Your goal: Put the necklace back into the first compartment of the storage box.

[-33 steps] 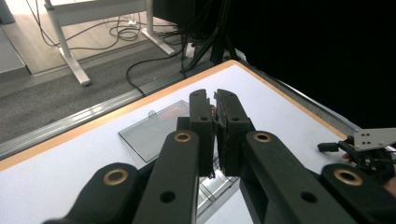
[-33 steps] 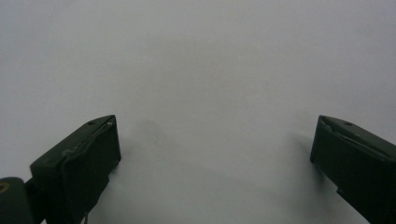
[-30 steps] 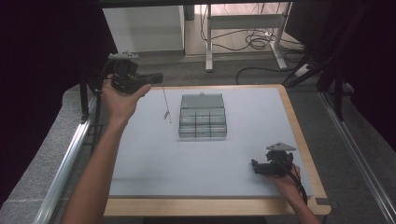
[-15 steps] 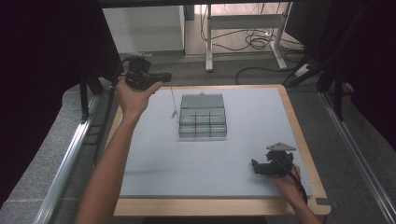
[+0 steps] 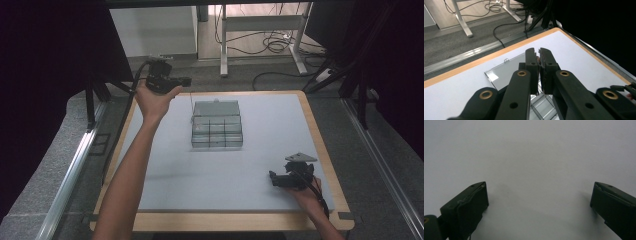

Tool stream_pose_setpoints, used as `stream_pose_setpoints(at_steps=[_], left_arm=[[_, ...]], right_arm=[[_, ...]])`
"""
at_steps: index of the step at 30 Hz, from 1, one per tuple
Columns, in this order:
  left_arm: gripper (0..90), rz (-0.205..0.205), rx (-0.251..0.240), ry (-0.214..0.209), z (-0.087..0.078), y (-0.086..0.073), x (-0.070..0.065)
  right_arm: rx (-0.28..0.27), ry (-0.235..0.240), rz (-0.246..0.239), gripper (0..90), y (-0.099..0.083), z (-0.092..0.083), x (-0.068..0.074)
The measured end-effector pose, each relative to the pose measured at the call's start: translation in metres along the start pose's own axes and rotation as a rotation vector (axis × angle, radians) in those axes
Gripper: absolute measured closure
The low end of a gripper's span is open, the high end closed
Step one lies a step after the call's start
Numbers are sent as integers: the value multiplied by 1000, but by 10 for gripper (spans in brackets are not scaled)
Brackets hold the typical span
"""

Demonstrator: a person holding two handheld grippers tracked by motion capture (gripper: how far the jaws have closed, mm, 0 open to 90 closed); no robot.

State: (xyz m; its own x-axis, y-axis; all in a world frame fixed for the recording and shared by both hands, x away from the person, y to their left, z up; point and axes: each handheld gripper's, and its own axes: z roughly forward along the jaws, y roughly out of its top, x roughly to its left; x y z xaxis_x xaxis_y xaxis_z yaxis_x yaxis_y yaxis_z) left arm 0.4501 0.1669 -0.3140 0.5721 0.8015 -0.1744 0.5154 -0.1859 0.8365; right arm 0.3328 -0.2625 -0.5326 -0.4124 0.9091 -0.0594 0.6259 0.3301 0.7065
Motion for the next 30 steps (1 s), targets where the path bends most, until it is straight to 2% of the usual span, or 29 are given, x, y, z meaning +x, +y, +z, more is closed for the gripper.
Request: stream_pose_setpoints(at_steps=[7, 13, 25, 30], left_arm=[[867, -16, 17, -12, 22, -6, 5], [867, -46, 42, -16, 38, -22, 12], [867, -66, 129, -23, 81, -60, 22], [867, -84, 143, -38, 96, -76, 27]], right_arm=[[0, 1, 1, 12, 0, 0, 0], [-1, 0, -2, 12, 0, 0, 0], [1, -1, -2, 13, 0, 0, 0], [1, -3, -2, 13, 0, 0, 0]])
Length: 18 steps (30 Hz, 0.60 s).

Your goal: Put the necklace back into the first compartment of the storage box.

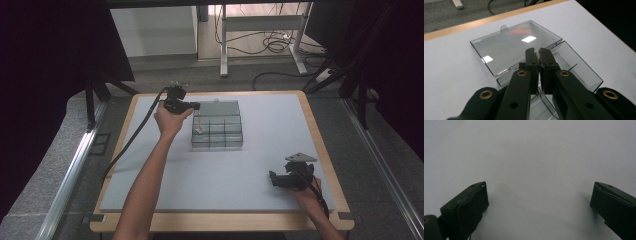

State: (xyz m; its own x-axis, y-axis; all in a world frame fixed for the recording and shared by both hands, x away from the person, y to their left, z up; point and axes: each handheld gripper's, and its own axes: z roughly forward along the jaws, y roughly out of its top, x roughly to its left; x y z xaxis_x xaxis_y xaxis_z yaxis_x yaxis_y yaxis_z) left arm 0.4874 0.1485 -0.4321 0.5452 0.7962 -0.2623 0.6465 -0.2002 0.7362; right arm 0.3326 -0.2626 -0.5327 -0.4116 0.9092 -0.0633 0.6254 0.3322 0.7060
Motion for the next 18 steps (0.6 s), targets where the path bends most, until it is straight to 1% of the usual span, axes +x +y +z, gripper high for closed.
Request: stream_pose_setpoints(at_steps=[6, 11, 14, 16, 17, 18], left_arm=[[866, -25, 26, 0, 17, -17, 10], [865, -46, 44, -10, 28, -29, 15], [862, -39, 50, -8, 33, -33, 14], [857, -35, 55, 4, 35, -35, 14], [850, -35, 55, 8, 36, -36, 14], [821, -33, 53, 15, 36, -36, 14]], right_arm=[[0, -1, 1, 13, 0, 0, 0], [0, -2, 1, 13, 0, 0, 0], [0, -2, 2, 13, 0, 0, 0], [0, -2, 1, 13, 0, 0, 0], [0, -2, 2, 13, 0, 0, 0], [-1, -2, 2, 13, 0, 0, 0]])
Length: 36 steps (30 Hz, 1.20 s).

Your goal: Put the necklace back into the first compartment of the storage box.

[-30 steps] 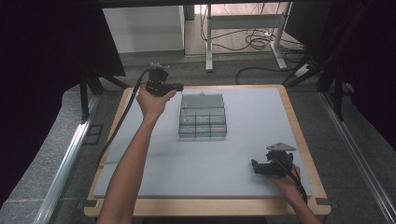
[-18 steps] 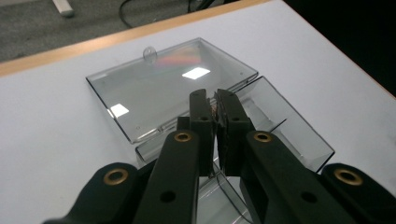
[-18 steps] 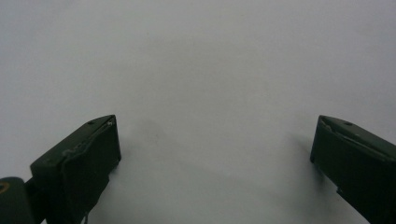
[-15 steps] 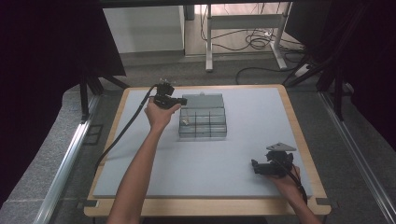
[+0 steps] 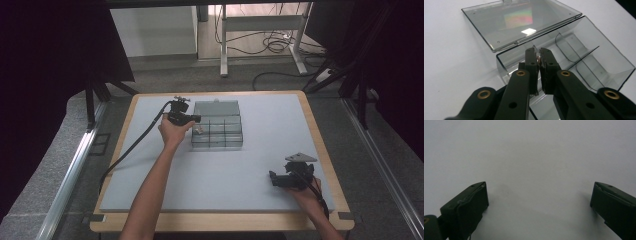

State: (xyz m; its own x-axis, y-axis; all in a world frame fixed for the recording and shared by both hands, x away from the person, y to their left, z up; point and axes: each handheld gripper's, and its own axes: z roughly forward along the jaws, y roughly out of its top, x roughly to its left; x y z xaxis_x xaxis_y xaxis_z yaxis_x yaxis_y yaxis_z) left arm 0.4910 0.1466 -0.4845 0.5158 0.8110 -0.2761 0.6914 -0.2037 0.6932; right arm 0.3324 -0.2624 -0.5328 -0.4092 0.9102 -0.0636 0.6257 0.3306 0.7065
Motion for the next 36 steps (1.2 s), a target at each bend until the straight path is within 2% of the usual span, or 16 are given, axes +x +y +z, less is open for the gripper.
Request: stream_pose_setpoints(at_steps=[2, 7, 9, 12, 13, 16, 18, 21, 28, 33, 36], left_arm=[[725, 10, -13, 13, -2, 0, 0], [637, 33, -34, -7, -14, -3, 0], [606, 31, -47, -29, -23, -6, 0], [553, 41, -71, -32, -37, -13, 0], [535, 39, -76, -46, -42, -17, 0], [507, 32, -96, -72, -59, -30, 2], [509, 46, -118, -58, -72, -43, 2], [510, 50, -130, -60, -85, -61, 5], [516, 48, -124, -85, -114, -108, 7], [516, 47, -107, -104, -129, -134, 3], [513, 73, -85, -98, -134, -147, -3]], right_arm=[[1, -1, 0, 13, 0, 0, 0], [0, 0, 0, 13, 0, 0, 0], [0, 0, 0, 13, 0, 0, 0], [1, -1, 0, 13, 0, 0, 0], [0, -1, 0, 12, 0, 0, 0], [1, -1, 1, 12, 0, 0, 0], [1, 0, 1, 13, 0, 0, 0], [1, 0, 1, 12, 0, 0, 0], [1, -1, 1, 12, 0, 0, 0], [3, -1, 0, 12, 0, 0, 0], [3, 0, 2, 12, 0, 0, 0]])
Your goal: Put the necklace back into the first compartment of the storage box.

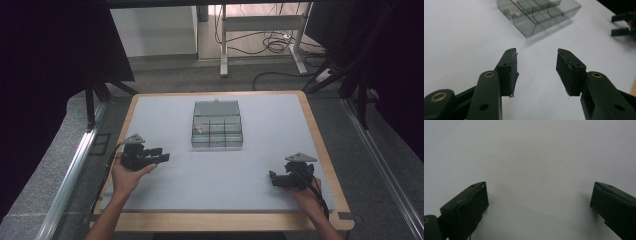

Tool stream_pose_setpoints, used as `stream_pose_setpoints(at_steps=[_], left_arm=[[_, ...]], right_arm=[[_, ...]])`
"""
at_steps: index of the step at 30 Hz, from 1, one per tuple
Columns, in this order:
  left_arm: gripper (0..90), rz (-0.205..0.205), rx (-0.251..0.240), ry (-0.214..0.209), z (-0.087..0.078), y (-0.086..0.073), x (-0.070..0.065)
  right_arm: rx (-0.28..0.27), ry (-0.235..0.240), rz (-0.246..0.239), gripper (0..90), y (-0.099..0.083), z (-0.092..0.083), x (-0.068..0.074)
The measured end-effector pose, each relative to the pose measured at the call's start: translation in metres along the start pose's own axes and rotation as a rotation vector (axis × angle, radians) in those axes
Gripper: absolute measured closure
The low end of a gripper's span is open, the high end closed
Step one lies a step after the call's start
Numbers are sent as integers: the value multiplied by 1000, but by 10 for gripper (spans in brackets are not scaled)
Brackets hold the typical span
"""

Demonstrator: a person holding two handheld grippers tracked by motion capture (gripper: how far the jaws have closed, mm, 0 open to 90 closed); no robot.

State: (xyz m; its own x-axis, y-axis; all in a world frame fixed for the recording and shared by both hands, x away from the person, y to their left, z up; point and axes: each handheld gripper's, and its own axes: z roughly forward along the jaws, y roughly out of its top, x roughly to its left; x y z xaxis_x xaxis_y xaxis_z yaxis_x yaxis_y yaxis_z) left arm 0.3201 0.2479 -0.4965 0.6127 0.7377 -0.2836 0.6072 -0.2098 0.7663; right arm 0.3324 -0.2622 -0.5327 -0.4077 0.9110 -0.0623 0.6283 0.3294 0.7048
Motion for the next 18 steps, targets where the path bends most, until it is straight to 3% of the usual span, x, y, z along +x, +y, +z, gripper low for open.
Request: stream_pose_setpoints(at_steps=[6, 11, 18], left_arm=[[507, 6, 38, 8, -5, -17, -4], [503, 12, 34, 18, -8, -20, -6], [479, -25, 17, 6, -7, -17, -5]], right_arm=[[0, 0, 0, 12, 0, 0, 0], [0, -1, 0, 12, 0, 0, 0], [1, 8, -5, 12, 1, 0, -1]])
